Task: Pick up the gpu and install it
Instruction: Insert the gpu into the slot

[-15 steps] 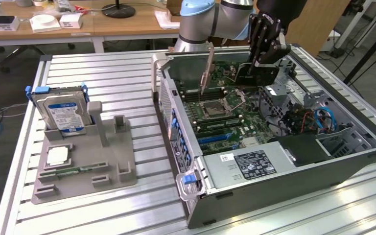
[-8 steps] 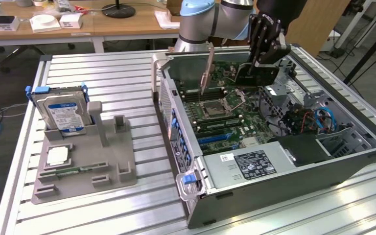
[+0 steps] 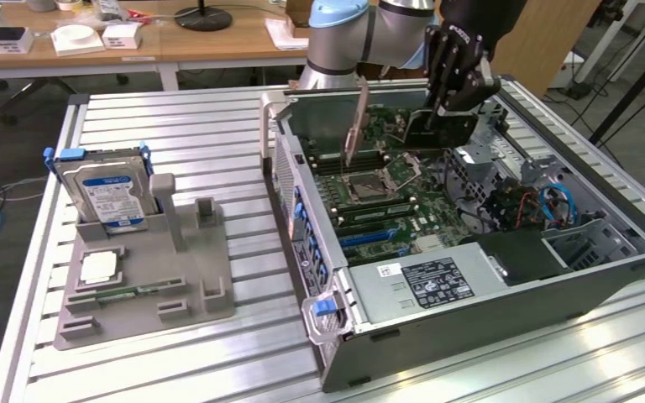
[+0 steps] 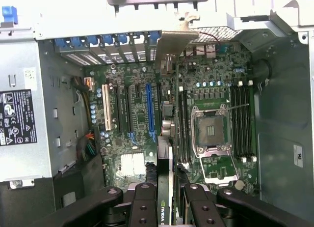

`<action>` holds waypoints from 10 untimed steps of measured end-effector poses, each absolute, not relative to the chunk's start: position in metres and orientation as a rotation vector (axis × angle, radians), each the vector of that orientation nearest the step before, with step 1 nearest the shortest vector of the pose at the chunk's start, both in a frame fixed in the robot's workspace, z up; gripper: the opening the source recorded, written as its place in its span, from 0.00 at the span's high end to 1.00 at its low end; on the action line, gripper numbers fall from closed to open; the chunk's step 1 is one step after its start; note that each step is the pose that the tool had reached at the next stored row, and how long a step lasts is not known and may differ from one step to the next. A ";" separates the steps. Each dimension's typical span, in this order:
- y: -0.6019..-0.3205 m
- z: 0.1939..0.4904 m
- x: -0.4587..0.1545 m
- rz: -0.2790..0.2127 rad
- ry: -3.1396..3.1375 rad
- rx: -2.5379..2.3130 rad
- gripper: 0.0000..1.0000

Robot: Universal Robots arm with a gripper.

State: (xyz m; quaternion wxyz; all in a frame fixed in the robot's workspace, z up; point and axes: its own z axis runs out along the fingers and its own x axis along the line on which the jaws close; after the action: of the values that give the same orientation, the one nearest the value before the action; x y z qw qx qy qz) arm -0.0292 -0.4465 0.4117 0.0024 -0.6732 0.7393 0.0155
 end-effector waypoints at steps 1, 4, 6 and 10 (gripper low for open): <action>-0.446 0.412 -0.029 0.049 2.310 -2.122 0.74; -0.447 0.411 -0.029 0.048 2.283 -2.151 0.74; -0.447 0.411 -0.029 0.048 2.275 -2.159 0.74; -0.446 0.411 -0.029 0.048 2.275 -2.159 0.74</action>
State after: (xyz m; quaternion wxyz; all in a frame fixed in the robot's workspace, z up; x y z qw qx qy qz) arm -0.0292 -0.4465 0.4111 0.0024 -0.6882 0.7253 0.0153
